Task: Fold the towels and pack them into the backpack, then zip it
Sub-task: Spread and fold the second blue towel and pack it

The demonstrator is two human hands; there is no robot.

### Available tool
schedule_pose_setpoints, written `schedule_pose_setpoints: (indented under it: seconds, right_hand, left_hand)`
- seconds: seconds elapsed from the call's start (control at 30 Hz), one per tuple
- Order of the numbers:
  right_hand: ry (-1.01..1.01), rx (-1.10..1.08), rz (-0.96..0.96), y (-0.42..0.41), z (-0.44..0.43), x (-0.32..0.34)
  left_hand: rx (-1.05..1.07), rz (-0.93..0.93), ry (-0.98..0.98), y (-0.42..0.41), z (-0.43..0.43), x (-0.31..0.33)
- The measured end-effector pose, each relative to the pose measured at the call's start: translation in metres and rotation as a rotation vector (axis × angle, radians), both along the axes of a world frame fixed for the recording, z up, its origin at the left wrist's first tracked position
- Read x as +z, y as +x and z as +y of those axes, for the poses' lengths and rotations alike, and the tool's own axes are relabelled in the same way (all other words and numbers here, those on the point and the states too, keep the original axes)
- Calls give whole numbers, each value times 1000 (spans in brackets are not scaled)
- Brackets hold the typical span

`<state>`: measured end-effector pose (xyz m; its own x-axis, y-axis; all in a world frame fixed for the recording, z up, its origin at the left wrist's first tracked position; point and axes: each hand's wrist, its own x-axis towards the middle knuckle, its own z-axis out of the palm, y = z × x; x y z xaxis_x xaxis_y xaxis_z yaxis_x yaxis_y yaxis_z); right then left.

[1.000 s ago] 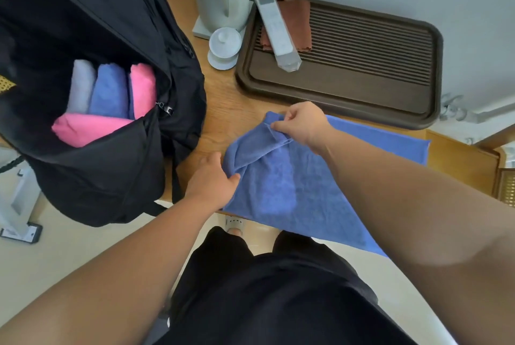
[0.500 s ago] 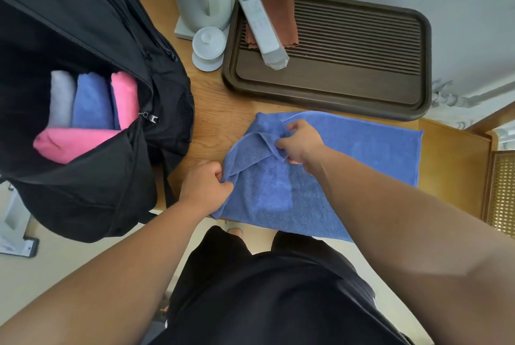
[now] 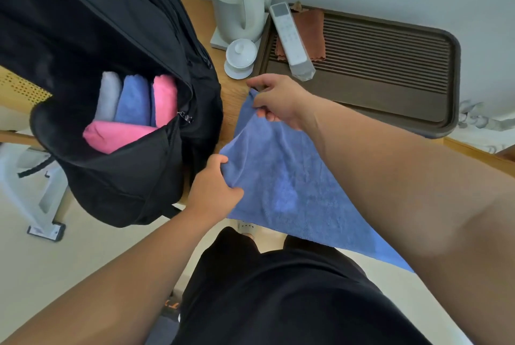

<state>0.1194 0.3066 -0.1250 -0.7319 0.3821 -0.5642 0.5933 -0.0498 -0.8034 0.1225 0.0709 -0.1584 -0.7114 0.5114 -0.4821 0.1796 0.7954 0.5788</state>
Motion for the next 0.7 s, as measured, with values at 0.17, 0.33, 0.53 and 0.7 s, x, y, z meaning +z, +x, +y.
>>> schedule_pose_setpoints:
  seconds: [0.17,0.33,0.53,0.7]
  right_hand:
    - [82,-94,-81,8,0,-5]
    - [121,-225,-47,29,10,-11]
    - [51,-408,-36,79,51,-14]
    - [88,-456,-97,128,73,-43]
  left_hand:
    - [37,41,78,12,-3,5]
    - [-205,25,157,29,7,16]
    - [-557,-72,178,67,45,20]
    - [-665,-73,131,102,72,-6]
